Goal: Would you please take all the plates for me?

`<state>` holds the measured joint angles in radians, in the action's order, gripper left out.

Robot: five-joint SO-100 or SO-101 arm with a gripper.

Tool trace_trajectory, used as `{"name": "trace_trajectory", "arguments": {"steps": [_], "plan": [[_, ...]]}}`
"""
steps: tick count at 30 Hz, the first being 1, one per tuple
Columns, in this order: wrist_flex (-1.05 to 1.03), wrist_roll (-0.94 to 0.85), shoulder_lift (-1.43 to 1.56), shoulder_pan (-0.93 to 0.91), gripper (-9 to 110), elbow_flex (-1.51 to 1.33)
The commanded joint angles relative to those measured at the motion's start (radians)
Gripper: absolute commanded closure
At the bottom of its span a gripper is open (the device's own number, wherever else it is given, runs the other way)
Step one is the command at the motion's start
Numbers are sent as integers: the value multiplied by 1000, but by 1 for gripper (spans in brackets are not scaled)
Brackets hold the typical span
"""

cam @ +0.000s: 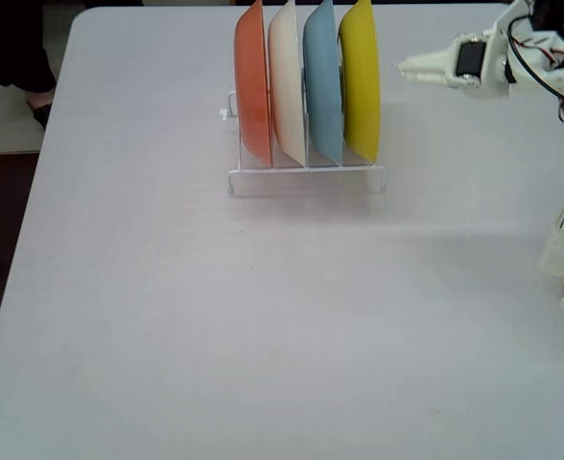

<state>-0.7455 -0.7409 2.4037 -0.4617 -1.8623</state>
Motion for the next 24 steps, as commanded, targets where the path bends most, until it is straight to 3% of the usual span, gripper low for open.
{"name": "trace_trajectory", "arguments": {"steps": [1, 11, 24], "plan": [[-103, -18, -100, -75, 71, 202], [-210, -107, -353, -170, 59, 480], [-210, -77, -565, -239, 60, 575]]}}
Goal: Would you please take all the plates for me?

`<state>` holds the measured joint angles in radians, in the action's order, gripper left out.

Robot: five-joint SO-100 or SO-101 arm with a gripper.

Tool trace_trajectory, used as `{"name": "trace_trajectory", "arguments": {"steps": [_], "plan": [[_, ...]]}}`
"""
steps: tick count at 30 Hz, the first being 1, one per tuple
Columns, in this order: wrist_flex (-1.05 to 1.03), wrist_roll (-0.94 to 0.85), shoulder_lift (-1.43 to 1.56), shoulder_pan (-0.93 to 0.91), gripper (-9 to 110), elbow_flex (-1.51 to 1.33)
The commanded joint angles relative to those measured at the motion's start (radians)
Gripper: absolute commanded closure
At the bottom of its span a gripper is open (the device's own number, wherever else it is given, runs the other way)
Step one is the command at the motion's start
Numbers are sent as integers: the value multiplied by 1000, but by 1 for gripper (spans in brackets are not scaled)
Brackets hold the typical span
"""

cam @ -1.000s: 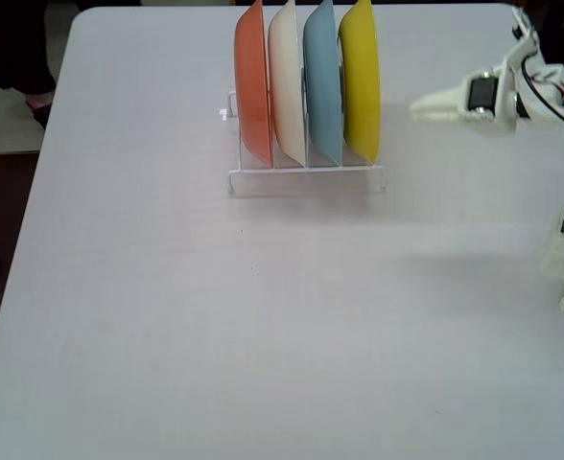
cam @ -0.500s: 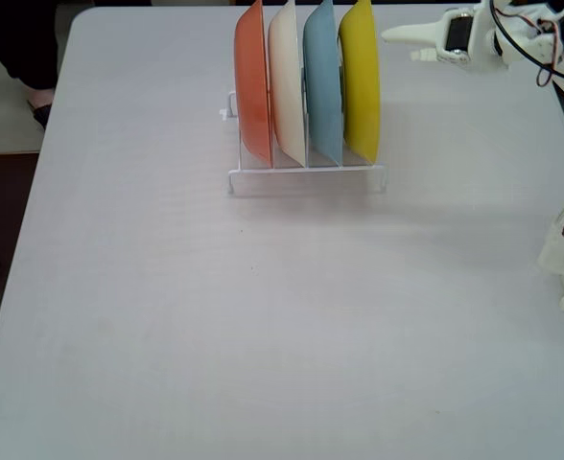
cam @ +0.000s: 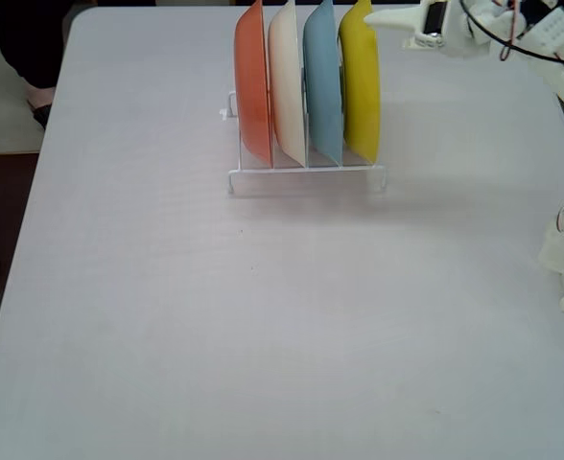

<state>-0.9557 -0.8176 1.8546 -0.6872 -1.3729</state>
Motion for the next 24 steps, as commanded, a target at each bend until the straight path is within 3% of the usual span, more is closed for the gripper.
{"name": "trace_trajectory", "arguments": {"steps": [1, 9, 18, 24], "plan": [[0, -3, -35, -17, 61, 109], [12, -14, -195, -21, 69, 279], [-3, 5, -284, 17, 102, 439], [-97, 34, -308, 32, 102, 658]]}}
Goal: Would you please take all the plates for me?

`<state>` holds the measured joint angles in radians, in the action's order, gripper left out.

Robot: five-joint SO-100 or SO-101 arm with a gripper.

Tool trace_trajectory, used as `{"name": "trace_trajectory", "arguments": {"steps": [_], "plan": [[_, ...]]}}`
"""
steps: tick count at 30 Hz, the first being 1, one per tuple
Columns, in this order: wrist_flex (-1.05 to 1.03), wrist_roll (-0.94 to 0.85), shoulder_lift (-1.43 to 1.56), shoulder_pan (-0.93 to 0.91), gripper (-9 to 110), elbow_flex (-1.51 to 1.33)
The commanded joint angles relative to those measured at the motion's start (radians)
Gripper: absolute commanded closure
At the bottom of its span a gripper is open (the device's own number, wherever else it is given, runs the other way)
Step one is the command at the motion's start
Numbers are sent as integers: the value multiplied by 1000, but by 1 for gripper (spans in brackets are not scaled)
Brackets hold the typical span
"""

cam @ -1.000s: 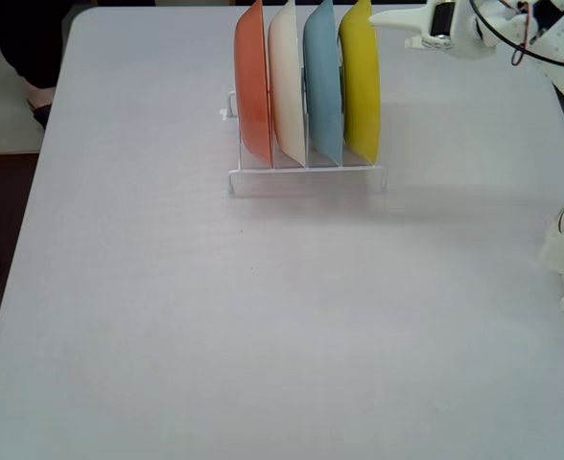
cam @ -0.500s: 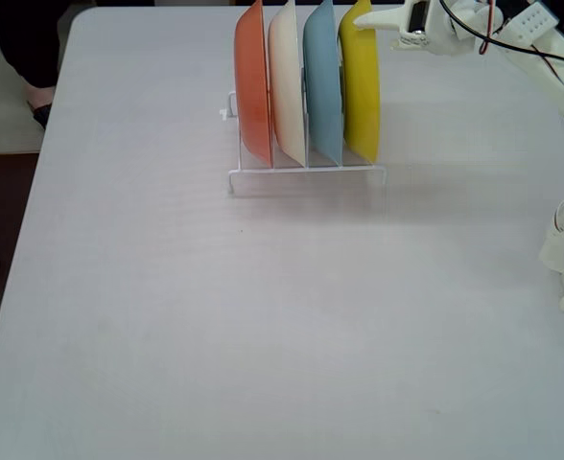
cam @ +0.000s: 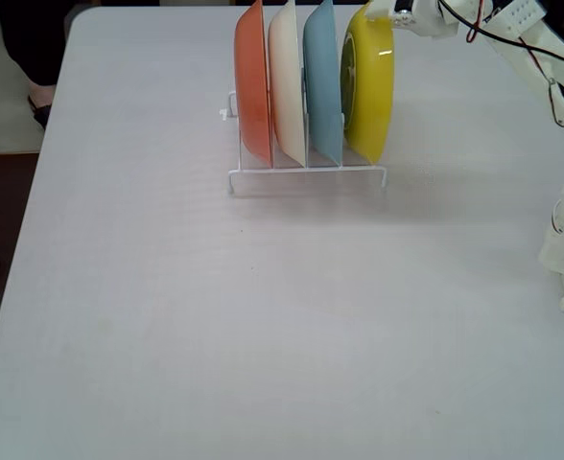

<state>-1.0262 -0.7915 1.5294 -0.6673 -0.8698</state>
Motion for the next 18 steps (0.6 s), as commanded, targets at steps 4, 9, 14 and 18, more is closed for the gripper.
{"name": "trace_trajectory", "arguments": {"steps": [4, 9, 14, 18], "plan": [[-92, 28, 17, 35, 102, 331], [-123, 97, 109, 66, 102, 408], [-130, 224, 239, 117, 102, 408], [-147, 333, 342, 169, 102, 391]]}}
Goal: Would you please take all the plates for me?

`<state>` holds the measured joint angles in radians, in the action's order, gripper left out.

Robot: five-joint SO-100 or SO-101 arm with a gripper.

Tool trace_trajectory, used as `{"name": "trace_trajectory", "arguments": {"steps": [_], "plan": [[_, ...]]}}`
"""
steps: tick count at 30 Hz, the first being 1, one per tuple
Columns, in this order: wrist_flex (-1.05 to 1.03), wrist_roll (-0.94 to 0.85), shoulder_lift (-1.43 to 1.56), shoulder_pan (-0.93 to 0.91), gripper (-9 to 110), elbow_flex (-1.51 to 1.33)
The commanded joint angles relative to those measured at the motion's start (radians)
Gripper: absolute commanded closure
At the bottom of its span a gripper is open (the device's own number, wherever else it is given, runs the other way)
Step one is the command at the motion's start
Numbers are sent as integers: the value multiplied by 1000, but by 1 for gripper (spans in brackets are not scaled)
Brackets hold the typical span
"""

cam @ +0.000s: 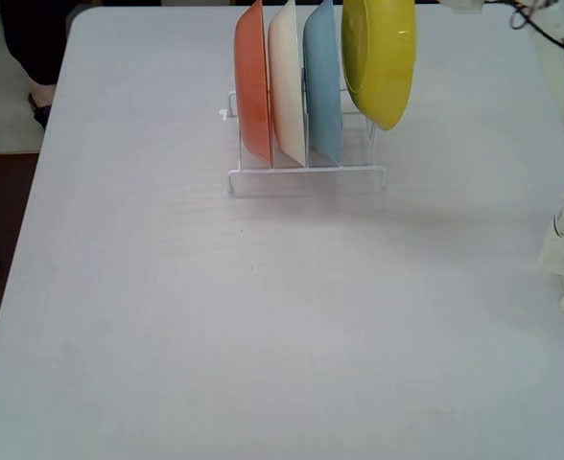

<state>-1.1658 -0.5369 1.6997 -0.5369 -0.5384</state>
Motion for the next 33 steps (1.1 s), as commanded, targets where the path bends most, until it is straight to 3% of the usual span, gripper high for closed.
{"name": "trace_trajectory", "arguments": {"steps": [1, 18, 28, 33], "plan": [[-8, 104, 206, 52, 102, 37], [49, 607, 459, 437, 102, -204], [451, 660, 456, 701, 102, -474], [660, 624, 390, 727, 102, -569]]}}
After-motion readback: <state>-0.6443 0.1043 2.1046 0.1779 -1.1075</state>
